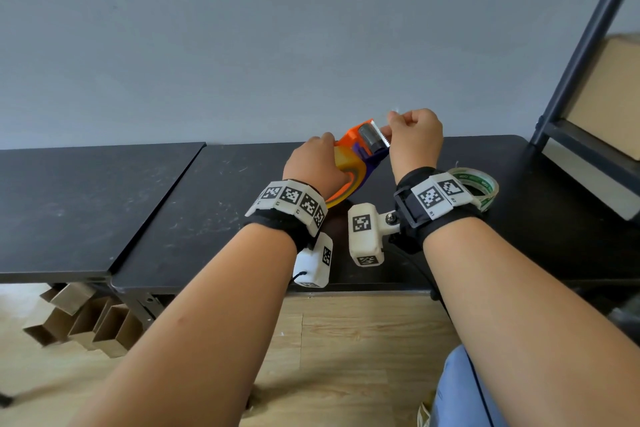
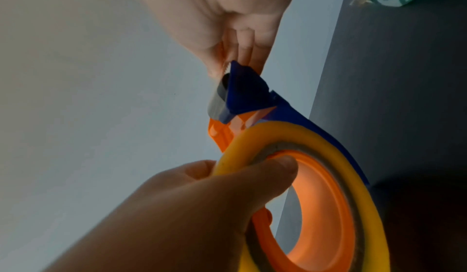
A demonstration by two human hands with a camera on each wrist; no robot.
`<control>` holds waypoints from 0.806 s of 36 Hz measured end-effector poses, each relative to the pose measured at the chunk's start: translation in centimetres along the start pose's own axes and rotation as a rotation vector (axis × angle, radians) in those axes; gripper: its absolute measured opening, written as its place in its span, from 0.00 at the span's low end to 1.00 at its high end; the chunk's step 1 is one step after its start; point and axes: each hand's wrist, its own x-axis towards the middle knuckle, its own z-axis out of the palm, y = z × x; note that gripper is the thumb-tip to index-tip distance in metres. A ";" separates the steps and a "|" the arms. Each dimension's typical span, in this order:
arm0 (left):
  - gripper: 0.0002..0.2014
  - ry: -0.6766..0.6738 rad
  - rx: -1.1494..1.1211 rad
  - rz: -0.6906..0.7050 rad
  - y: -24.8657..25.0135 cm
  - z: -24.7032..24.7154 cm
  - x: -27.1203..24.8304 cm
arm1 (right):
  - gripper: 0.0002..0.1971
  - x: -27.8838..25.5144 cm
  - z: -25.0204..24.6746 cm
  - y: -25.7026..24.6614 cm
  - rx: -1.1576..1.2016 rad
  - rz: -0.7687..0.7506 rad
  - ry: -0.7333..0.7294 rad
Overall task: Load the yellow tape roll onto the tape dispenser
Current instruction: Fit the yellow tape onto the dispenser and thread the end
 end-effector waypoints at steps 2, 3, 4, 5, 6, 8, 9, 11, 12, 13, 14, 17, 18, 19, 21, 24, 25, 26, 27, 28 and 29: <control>0.28 -0.013 -0.019 0.002 -0.1 0.0 0.1 | 0.10 0.1 0.0 0.2 0.011 0.014 -0.010; 0.28 -0.020 -0.031 0.002 -0.2 -0.1 0.1 | 0.09 0.2 0.0 0.3 0.016 0.018 -0.014; 0.29 -0.027 -0.045 0.002 -0.3 -0.2 0.1 | 0.08 0.2 0.1 0.4 0.025 0.025 -0.018; 0.30 -0.036 -0.059 0.001 -0.4 -0.3 0.1 | 0.07 0.2 0.1 0.4 0.042 0.036 -0.024; 0.30 -0.045 -0.077 -0.002 -0.5 -0.4 0.2 | 0.06 0.3 0.1 0.3 0.063 0.054 -0.033; 0.29 -0.065 -0.118 -0.010 -0.7 -0.6 0.2 | 0.06 0.2 0.2 0.2 0.100 0.106 -0.052; 0.29 -0.073 -0.141 -0.014 -0.8 -0.7 0.3 | 0.07 0.2 0.2 0.2 0.124 0.145 -0.066; 0.28 -0.093 -0.180 -0.016 -1.2 -0.9 0.4 | 0.09 0.1 0.3 0.3 0.188 0.242 -0.115; 0.27 -0.101 -0.199 -0.015 -1.4 -0.9 0.4 | 0.09 0.0 0.3 0.3 0.213 0.287 -0.147; 0.27 -0.107 -0.217 -0.016 -1.6 -1.0 0.5 | 0.09 0.0 0.2 0.3 0.223 0.325 -0.180; 0.26 -0.110 -0.235 -0.017 -1.8 -1.0 0.5 | 0.09 0.0 0.1 0.3 0.222 0.359 -0.212; 0.25 -0.120 -0.278 -0.018 -2.3 -1.1 0.6 | 0.16 -0.1 -0.3 0.5 0.242 0.490 -0.277; 0.25 -0.126 -0.289 -0.019 -2.4 -1.2 0.6 | 0.20 -0.1 -0.4 0.7 0.261 0.537 -0.284; 0.25 -0.132 -0.299 -0.019 -2.4 -1.2 0.7 | 0.23 -0.1 -0.5 0.9 0.280 0.575 -0.294; 0.25 -0.146 -0.308 -0.016 -2.3 -1.1 0.8 | 0.26 -0.3 -0.7 1.1 0.324 0.631 -0.321; 0.25 -0.161 -0.317 -0.018 -2.3 -1.1 0.9 | 0.25 -0.5 -1.0 1.0 0.378 0.667 -0.353; 0.25 -0.165 -0.321 -0.020 -2.2 -1.2 0.9 | 0.23 -0.5 -1.0 0.9 0.394 0.676 -0.359; 0.24 -0.170 -0.324 -0.021 -2.2 -1.2 0.9 | 0.21 -0.5 -1.0 0.8 0.410 0.683 -0.362; 0.24 -0.174 -0.325 -0.022 -2.2 -1.2 0.9 | 0.19 -0.5 -0.9 0.6 0.428 0.687 -0.360; 0.24 -0.177 -0.325 -0.021 -2.2 -1.2 0.9 | 0.18 -0.6 -0.9 0.4 0.443 0.689 -0.351; 0.23 -0.181 -0.326 -0.021 -2.2 -1.3 0.9 | 0.17 -0.6 -0.8 0.3 0.452 0.691 -0.342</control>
